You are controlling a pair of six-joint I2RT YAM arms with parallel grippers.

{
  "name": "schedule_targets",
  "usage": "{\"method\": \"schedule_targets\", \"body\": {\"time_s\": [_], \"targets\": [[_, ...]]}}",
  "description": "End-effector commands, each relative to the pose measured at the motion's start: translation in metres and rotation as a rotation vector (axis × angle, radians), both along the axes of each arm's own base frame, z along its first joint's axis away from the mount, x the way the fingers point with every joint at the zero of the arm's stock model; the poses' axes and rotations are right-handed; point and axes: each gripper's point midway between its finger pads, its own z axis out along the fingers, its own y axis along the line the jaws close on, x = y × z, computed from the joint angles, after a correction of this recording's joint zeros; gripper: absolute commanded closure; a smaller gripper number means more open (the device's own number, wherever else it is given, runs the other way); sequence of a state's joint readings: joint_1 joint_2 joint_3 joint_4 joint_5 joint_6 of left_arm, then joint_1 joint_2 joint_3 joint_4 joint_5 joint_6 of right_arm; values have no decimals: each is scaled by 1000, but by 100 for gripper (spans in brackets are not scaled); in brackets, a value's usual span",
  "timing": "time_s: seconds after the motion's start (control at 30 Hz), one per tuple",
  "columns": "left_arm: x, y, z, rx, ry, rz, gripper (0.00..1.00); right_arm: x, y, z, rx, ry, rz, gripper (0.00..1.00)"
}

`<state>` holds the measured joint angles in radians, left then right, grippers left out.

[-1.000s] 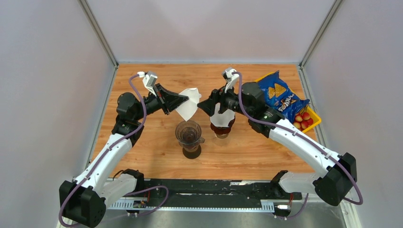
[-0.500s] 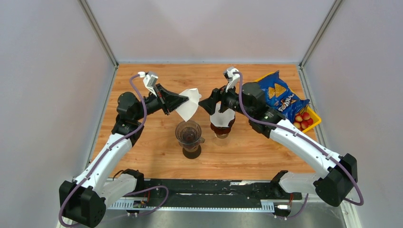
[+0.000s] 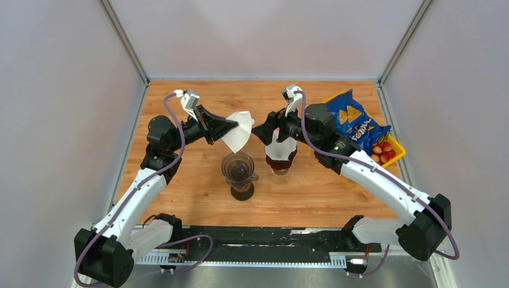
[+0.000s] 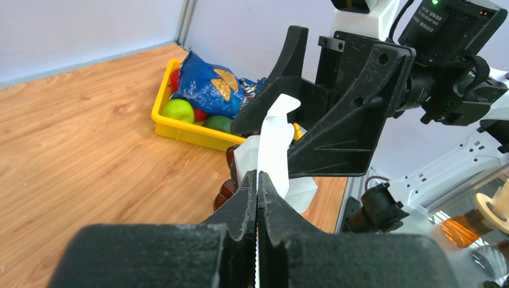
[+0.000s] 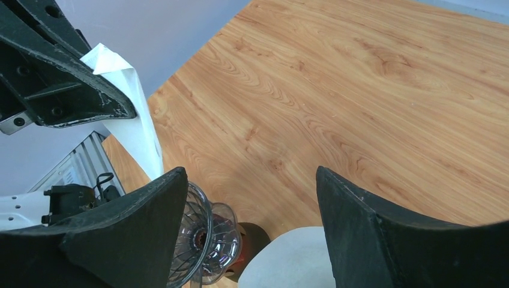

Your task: Place the coffee filter in the dripper

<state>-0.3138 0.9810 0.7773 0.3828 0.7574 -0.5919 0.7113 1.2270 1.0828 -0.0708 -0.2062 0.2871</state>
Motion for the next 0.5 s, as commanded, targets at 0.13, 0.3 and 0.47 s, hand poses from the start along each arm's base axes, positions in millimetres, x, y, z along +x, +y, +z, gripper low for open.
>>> {"method": "schedule_targets", "body": {"time_s": [0.13,0.3,0.47], "targets": [[1,-1,17,-4,-59,-3,100,-16,13,34,66,-42,110,19],[1,-2,16,-4,-57,-12,100,-17,14,37,76,-45,116,19],[-1,-3,15,-2,-58,-20,100,-18,20,37,80,-39,149,20]]}}
